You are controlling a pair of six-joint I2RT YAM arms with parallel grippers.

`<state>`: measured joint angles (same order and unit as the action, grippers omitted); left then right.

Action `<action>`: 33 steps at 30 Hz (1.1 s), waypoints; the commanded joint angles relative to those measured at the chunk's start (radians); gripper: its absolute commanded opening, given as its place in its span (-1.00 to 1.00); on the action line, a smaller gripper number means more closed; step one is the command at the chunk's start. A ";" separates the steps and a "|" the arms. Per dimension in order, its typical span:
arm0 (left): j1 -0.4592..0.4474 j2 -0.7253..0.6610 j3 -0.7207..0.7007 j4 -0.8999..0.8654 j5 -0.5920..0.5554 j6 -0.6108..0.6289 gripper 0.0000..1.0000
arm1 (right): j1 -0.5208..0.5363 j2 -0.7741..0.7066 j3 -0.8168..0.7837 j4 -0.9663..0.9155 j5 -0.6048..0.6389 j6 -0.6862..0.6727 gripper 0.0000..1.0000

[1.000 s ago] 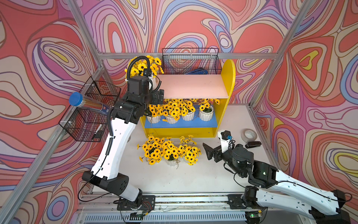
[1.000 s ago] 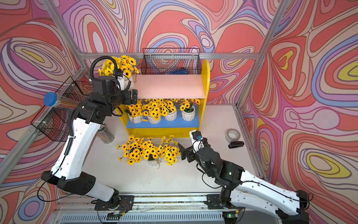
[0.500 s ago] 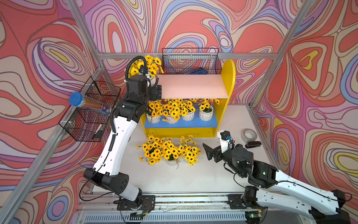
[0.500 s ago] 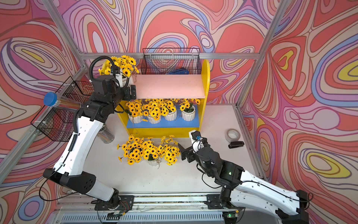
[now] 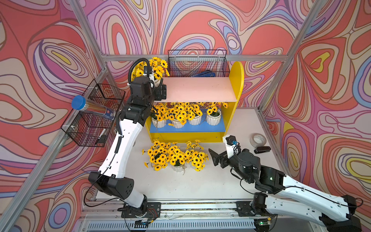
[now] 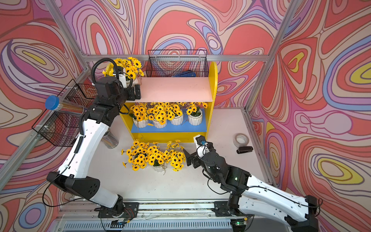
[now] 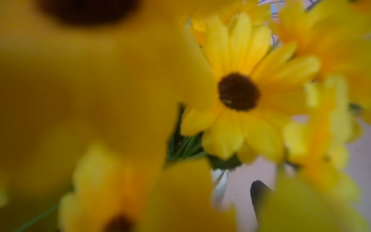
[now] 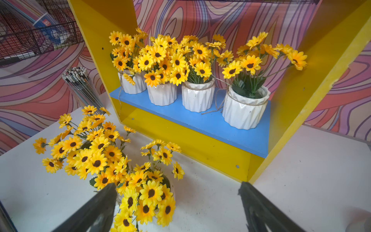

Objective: Take the sunflower pots off the shelves
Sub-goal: Pick up the sunflower pot from the shelf.

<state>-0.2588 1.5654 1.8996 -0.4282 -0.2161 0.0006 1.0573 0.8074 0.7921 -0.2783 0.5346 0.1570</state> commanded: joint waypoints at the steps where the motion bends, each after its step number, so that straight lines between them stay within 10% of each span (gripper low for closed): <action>1: 0.015 0.021 -0.015 0.075 0.027 0.016 1.00 | 0.004 0.007 0.000 0.020 -0.007 -0.021 0.96; 33: 0.036 0.068 -0.143 0.431 -0.019 -0.004 0.99 | 0.004 0.028 0.014 0.044 -0.071 -0.074 0.97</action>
<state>-0.2272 1.6196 1.7706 -0.0704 -0.2134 -0.0036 1.0573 0.8417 0.7925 -0.2459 0.4782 0.0948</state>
